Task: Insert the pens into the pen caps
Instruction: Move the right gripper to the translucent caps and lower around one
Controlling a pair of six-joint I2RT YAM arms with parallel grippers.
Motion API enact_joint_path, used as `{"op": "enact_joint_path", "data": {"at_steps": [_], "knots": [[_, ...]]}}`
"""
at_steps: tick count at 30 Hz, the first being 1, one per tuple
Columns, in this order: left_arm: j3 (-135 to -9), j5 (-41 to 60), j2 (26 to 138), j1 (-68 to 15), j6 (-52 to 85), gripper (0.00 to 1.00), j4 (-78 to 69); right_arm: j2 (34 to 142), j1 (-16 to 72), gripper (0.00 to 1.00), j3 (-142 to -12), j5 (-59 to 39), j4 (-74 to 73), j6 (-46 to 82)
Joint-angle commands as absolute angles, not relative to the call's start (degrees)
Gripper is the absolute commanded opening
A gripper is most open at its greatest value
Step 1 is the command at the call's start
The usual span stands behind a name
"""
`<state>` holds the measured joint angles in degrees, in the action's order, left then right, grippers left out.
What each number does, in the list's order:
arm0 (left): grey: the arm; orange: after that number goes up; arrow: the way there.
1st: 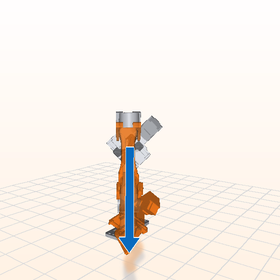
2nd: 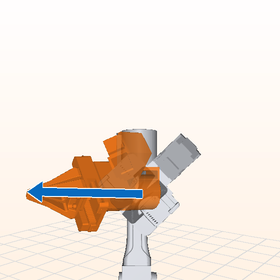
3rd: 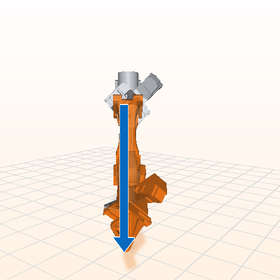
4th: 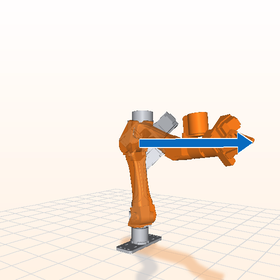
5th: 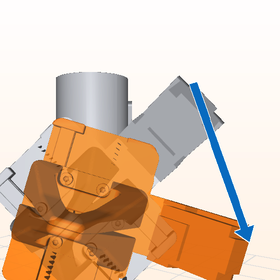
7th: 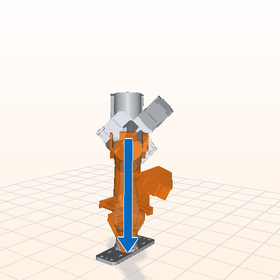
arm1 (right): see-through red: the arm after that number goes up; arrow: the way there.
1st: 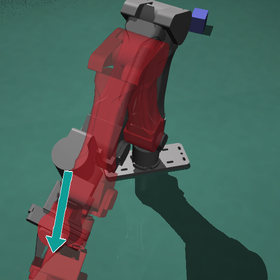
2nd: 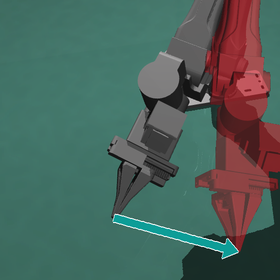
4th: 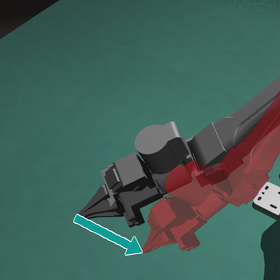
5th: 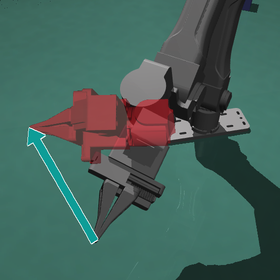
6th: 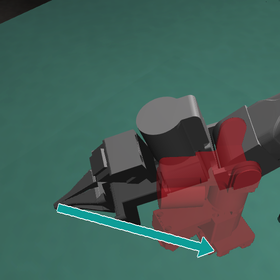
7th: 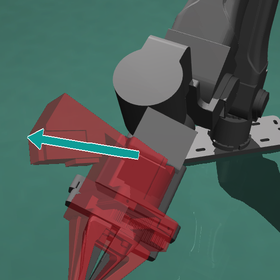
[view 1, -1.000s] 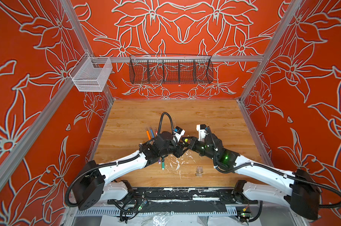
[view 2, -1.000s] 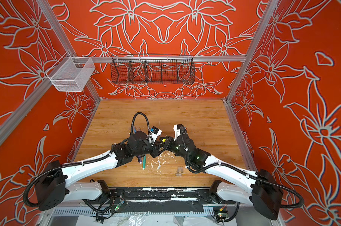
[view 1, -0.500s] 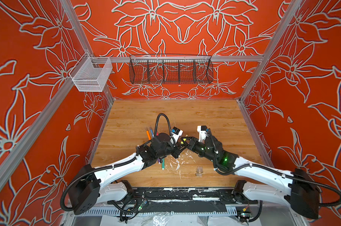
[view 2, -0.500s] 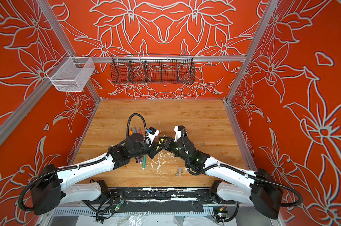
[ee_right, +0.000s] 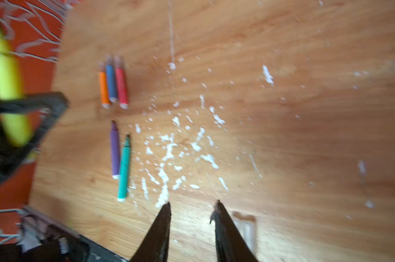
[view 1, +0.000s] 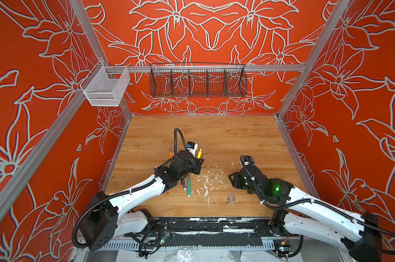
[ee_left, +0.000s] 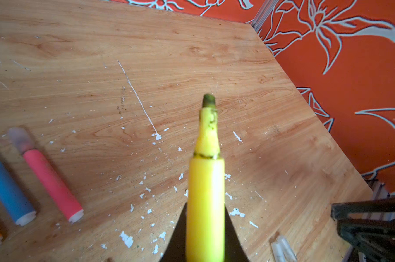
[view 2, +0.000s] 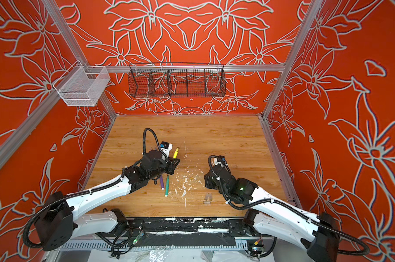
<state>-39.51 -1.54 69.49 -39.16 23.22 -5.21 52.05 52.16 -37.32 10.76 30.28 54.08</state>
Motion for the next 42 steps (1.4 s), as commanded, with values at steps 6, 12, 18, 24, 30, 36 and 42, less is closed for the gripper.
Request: {"op": "enact_joint_path", "data": {"at_steps": [6, 12, 18, 24, 30, 36, 42], "knots": [[-38.9, -0.5, 68.2, -39.1, 23.5, 0.0, -7.0, 54.5, 54.3, 0.3, -38.9, 12.1, 44.5, 51.5], [-38.7, 0.3, 68.2, -39.1, 23.4, 0.0, -7.4, 57.4, 55.5, 0.31, -37.4, 9.0, 41.9, 51.5], [-38.6, 0.4, 68.0, -39.1, 23.2, 0.0, -7.6, 61.8, 57.8, 0.31, -38.7, 9.3, 41.6, 51.5], [-38.5, 0.5, 67.8, -39.1, 23.2, 0.0, -7.6, 65.1, 58.5, 0.31, -38.5, 9.9, 40.9, 52.1], [-38.5, 0.7, 67.8, -39.1, 23.2, 0.0, -7.7, 66.9, 58.8, 0.31, -37.5, 9.0, 38.9, 52.1], [-38.3, 0.6, 67.9, -39.1, 23.1, 0.0, -7.7, 70.1, 58.8, 0.31, -37.4, 9.1, 37.2, 51.9], [-38.2, 0.7, 67.9, -39.1, 23.1, 0.0, -8.0, 73.0, 58.8, 0.31, -37.0, 10.2, 36.0, 52.3]]}}
